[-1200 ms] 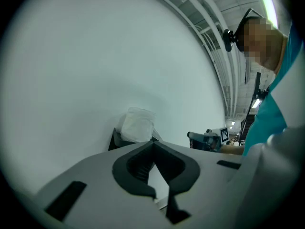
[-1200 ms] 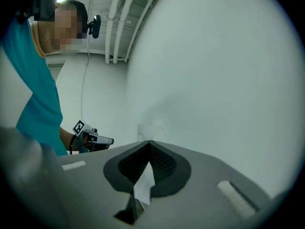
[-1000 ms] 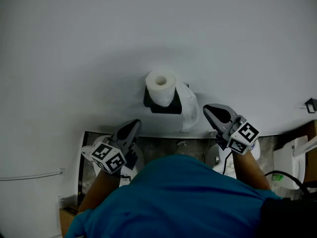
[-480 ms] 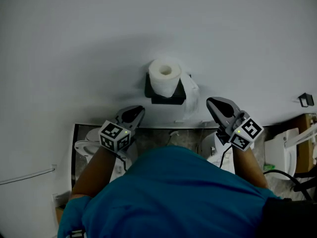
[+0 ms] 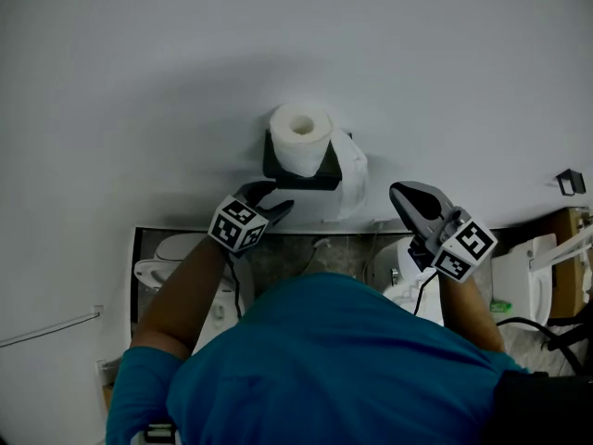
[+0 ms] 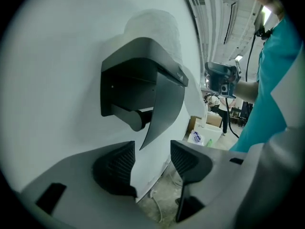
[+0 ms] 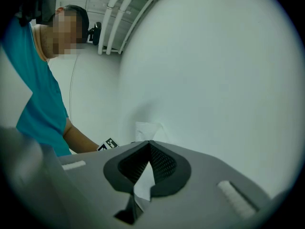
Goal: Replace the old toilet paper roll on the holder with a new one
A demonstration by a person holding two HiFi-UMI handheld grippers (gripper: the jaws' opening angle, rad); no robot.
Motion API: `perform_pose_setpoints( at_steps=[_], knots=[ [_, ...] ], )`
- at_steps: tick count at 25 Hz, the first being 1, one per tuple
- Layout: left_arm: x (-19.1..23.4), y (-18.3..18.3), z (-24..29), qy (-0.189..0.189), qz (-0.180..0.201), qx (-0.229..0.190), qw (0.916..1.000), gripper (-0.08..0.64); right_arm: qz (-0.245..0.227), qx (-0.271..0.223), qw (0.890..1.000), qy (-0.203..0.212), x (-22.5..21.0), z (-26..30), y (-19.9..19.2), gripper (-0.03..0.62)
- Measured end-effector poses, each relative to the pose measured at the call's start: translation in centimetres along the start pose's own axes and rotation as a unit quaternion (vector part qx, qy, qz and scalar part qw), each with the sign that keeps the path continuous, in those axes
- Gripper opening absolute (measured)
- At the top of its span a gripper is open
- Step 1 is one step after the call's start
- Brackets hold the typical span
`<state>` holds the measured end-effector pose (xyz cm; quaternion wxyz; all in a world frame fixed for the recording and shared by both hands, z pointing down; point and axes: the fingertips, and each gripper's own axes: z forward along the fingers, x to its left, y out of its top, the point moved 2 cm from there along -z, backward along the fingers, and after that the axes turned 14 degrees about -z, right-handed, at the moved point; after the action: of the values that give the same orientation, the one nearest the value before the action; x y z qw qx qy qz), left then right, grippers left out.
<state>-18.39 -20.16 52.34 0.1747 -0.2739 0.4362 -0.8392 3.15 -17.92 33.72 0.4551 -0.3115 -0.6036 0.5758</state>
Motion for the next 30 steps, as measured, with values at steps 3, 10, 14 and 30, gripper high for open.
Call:
perform_pose_setpoints(
  at_steps=[3,10,14,30],
  knots=[
    [-0.3,0.0,0.5,-0.005,0.006,0.009,0.9999,0.232,-0.001,0.002,1.000,0.001,0.1,-0.3,0.0,-0.003],
    [-1.3,-0.9,-1.0,-0.027,-0.003,0.011,0.9996,0.066,-0.002,0.002,1.000,0.001,0.1,-0.5,0.2,-0.003],
    [-3.9,-1.7,-3.3,-0.083,0.003,0.014,0.9965,0.055,-0.005,-0.002,1.000,0.006,0.1,-0.2,0.4,-0.003],
    [-7.5,-0.1,-6.9,-0.180,-0.066,0.001,0.9815,0.069,-0.181,0.028,0.977,0.105,1.8,6.3,6.5,-0.002]
  ],
)
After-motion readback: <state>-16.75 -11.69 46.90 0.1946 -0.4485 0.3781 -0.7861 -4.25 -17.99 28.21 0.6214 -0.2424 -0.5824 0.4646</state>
